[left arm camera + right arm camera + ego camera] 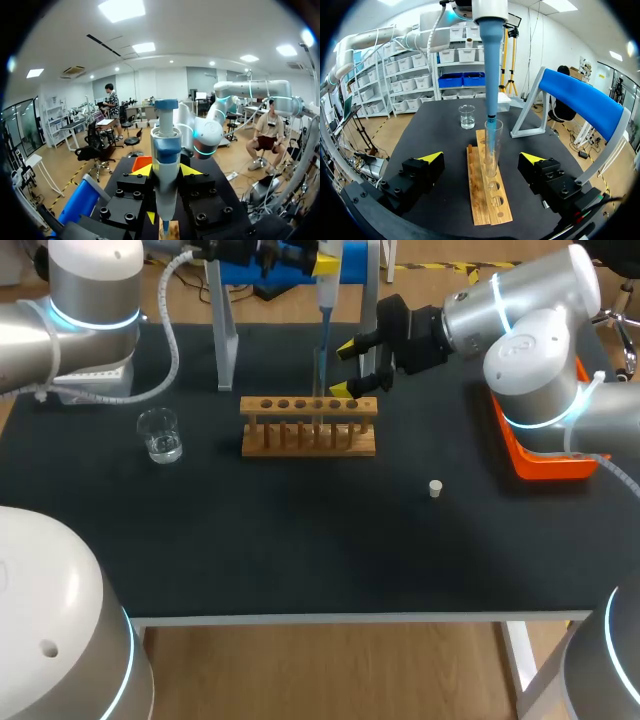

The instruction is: Invert the test tube, pick up the pipette, mount the tip to pipette, aspirate from beaker and dispense into the tube, eject the tip, return the pipette, and cap with the stopper.

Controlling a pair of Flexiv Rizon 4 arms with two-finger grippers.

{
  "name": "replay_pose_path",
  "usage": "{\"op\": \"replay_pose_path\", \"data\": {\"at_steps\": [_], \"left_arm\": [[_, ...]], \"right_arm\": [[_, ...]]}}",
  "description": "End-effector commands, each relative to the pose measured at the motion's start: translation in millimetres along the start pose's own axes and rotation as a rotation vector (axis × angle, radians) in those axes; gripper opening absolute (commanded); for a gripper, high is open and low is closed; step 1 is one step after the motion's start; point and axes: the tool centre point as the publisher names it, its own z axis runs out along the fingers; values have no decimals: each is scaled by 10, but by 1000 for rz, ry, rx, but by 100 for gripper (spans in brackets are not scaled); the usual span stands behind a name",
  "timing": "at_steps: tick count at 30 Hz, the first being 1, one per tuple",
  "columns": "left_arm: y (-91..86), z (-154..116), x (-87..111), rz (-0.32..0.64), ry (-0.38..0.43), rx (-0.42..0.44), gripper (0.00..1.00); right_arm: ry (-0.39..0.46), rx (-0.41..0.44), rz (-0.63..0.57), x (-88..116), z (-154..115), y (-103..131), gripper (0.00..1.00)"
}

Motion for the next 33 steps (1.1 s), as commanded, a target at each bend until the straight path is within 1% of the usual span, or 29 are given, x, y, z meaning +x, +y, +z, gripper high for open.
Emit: {"op": "replay_pose_path", "data": {"at_steps": [1,7,9,14,33], "left_arm": [[-43,-9,9,2,-3,-6,0],[-86,-12,12,5,0,-13,0],[-99,-13,15,-3,2,-33,0],[-149,-5,24,1,3,-41,0],[-271,-15,80,19,-19,-41,0]], "right_arm": [[1,-1,0,-1,-1,-6,100],[1,-1,0,-1,-1,-6,100],[1,-1,0,-1,-1,-6,100],[1,-1,0,-1,-1,-6,100],[1,-1,0,-1,-1,-6,100]]}}
